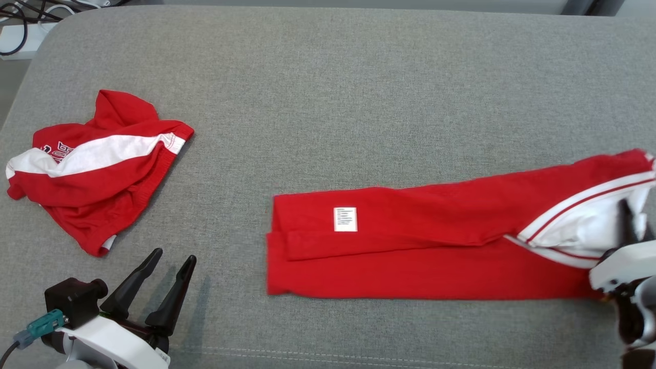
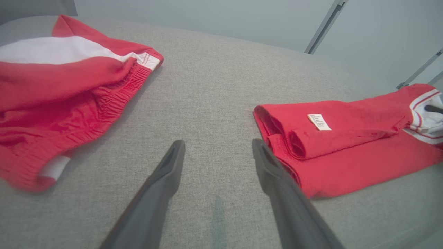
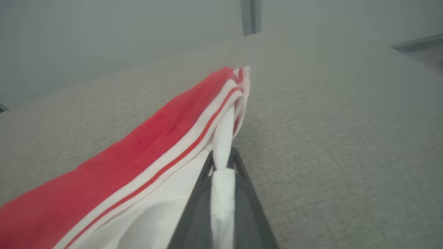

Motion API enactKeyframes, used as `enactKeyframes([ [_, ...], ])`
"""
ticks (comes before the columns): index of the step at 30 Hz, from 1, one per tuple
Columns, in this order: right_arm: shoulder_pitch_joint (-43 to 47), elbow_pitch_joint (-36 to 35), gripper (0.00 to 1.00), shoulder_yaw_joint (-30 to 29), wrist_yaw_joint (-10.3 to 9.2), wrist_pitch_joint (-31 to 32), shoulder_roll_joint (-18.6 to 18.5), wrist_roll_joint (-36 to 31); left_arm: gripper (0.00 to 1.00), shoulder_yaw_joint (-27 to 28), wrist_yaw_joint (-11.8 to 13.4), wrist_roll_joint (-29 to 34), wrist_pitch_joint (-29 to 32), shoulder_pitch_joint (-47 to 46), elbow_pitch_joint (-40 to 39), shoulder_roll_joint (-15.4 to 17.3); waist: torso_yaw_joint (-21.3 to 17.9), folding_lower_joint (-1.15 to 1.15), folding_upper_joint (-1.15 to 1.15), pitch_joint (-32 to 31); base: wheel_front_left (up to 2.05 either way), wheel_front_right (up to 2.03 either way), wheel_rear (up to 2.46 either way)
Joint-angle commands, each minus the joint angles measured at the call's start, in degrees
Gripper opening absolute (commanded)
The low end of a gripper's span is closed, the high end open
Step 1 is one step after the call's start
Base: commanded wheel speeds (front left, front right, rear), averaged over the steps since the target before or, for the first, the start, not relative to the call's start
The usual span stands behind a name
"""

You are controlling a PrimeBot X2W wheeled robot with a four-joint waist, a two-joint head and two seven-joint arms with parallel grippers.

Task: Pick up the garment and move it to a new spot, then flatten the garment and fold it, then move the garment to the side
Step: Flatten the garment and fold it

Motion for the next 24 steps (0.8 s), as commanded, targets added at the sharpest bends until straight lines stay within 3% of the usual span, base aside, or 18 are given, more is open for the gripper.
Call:
enactKeyframes([
  [1, -1.9, -3.9, 0.0, -0.2, -0.19, 1.4, -0.7, -1.0, 1.0, 2.1, -0.2, -0.6, -0.3, -0.4, -1.1, 1.7, 0.0, 0.0, 0.0, 0.0, 0.0, 0.0, 0.0],
  [4, -1.4, -10.2, 0.0, -2.7, -0.19, 6.1, -0.7, -3.1, 1.0, 1.9, -0.2, -0.6, -0.3, -0.3, -1.2, 1.6, 0.0, 0.0, 0.0, 0.1, 0.0, 0.0, 0.0],
  [6, -0.6, -14.1, 0.0, -1.3, -0.19, 9.4, -0.7, -2.8, 1.0, 1.9, -0.2, -0.6, -0.3, -0.3, -1.2, 1.4, -0.2, 0.0, 0.0, 0.0, 0.0, 0.0, 0.0],
  [14, 5.3, -27.0, 0.0, 15.2, -0.19, 21.8, -0.7, 5.6, 1.0, 1.7, -0.2, -0.5, -0.3, -0.1, -1.0, 0.5, -1.4, 0.0, 0.0, -0.8, 0.0, 0.0, 0.0],
  [24, 6.1, -32.9, 0.0, 29.4, -0.19, 27.1, -0.7, 9.6, 1.0, 0.2, -0.2, -0.5, -0.3, -0.7, -0.5, -0.3, -0.8, 0.0, 0.0, -1.4, 0.0, 0.0, 0.0],
])
